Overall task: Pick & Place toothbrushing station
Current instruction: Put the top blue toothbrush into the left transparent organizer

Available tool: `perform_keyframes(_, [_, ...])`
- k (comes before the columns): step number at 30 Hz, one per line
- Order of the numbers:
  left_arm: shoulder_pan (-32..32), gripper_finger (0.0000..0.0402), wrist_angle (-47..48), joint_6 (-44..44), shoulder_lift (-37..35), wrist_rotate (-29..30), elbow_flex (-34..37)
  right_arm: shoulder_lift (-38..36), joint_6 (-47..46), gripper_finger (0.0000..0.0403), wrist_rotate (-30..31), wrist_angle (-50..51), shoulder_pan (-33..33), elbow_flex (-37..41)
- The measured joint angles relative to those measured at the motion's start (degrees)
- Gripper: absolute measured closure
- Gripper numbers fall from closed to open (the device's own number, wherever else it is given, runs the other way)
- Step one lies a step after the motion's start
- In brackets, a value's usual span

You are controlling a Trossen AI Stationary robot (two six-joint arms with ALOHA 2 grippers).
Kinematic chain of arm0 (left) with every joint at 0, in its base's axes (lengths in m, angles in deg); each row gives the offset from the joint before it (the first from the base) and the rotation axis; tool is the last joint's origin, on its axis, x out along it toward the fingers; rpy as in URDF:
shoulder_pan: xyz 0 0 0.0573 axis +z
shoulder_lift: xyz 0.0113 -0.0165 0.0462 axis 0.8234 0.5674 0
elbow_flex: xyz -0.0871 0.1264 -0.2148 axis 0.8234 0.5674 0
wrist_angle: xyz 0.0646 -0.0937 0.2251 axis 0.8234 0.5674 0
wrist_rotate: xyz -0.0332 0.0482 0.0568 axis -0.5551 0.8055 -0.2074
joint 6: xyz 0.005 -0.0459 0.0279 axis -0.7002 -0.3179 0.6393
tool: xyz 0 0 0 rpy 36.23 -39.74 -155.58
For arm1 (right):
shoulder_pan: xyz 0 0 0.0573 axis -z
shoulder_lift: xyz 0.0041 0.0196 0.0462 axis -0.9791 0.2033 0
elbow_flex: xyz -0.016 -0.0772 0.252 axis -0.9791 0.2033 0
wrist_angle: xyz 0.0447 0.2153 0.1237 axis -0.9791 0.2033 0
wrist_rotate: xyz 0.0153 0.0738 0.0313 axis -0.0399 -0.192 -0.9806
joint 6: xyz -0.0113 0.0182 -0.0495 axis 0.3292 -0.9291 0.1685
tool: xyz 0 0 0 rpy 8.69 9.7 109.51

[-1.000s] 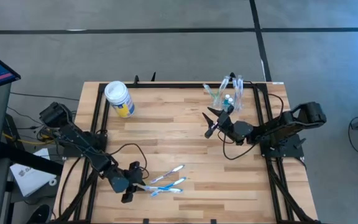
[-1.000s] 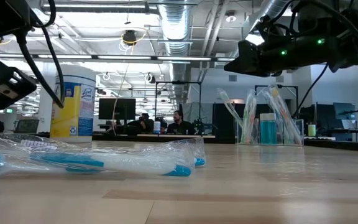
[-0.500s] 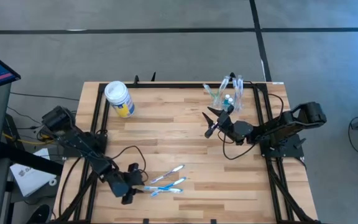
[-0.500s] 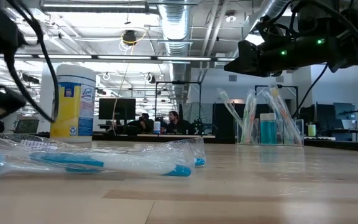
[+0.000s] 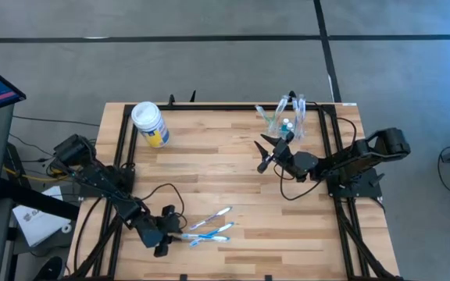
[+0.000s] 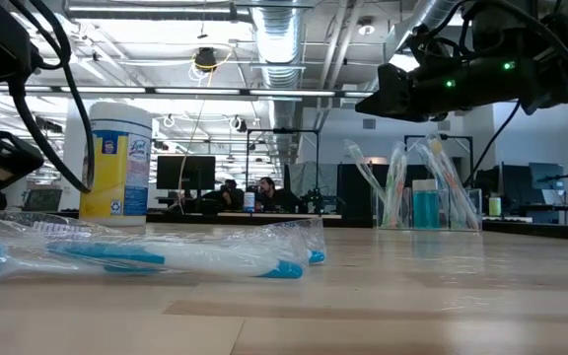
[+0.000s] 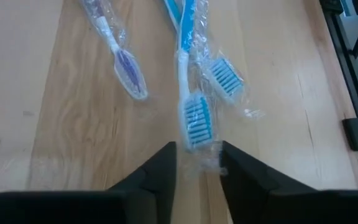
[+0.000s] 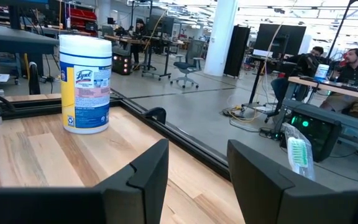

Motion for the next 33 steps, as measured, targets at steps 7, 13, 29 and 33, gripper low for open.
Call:
perform_keyframes(7, [0.0,0.0391,-0.01,-0.25,0.0,-1.09,-0.02,0.0,-0.02,0.0249,0.0,0.0,0.0,0.0])
perform_keyframes(13, [0.02,0.0399,-0.05,-0.4,-2.83,-1.14,0.0,0.0,0.0,0.0249,-0.02,0.01,0.0,0.0])
perform_keyframes(29, [5.0,0.0401,-0.45,-0.27,-22.25,3.37,0.01,0.0,0.12,0.0249,-1.7,0.02,0.0,0.0])
perform_keyframes(33, [8.34,0.0401,-0.39,-0.38,-23.51,1.67,0.0,0.0,0.12,0.0249,-1.73,0.01,0.0,0.0])
